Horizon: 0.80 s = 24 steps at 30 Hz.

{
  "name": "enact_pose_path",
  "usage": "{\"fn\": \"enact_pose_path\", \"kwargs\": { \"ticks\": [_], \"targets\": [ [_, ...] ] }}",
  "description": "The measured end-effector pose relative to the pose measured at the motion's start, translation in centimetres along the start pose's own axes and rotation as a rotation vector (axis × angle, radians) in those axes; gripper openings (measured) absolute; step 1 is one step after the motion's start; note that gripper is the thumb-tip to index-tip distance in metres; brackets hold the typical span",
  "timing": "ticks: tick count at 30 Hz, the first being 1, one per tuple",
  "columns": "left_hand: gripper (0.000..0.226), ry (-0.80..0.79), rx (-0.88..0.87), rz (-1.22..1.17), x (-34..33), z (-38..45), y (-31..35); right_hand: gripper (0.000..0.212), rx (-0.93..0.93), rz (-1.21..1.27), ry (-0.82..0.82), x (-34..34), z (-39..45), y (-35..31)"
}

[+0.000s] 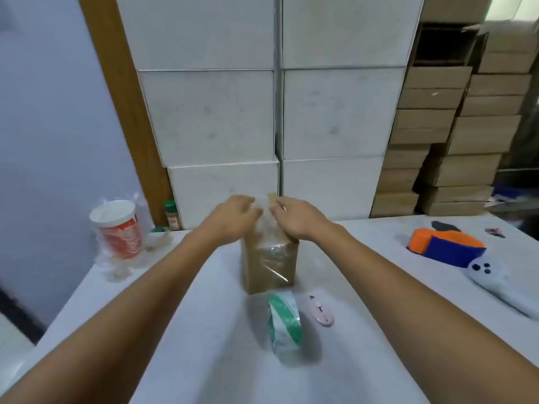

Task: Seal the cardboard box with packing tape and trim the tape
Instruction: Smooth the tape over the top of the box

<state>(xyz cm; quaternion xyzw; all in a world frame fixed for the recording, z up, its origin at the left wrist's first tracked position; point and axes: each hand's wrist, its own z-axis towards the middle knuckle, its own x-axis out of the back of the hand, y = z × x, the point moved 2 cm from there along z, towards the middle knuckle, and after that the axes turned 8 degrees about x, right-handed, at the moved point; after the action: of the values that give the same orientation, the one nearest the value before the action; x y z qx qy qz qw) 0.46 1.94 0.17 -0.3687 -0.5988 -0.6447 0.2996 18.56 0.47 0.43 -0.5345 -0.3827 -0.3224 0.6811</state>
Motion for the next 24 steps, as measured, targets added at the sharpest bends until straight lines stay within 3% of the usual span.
{"fn": "enact_pose_path", "kwargs": {
  "ticks": [5,10,19,24],
  "targets": [
    [0.047,-0.004,-0.001,-0.064,-2.3,-2.4,-0.5,0.059,-0.010,0.005,-0.045,-1.9,-1.5,0.4],
    [0.059,0.030,0.023,-0.076,-2.5,-3.0,-0.1,0.059,0.023,0.004,-0.014,-2.0,-1.8,0.4],
    [0.059,0.021,0.023,-0.076,-2.4,-2.9,-0.2,0.058,-0.020,0.103,0.014,-2.2,-2.0,0.3],
    [0.061,0.049,0.041,-0.084,-2.6,-3.1,-0.3,0.042,-0.008,0.110,0.166,-1.8,-4.3,0.2]
  ]
}}
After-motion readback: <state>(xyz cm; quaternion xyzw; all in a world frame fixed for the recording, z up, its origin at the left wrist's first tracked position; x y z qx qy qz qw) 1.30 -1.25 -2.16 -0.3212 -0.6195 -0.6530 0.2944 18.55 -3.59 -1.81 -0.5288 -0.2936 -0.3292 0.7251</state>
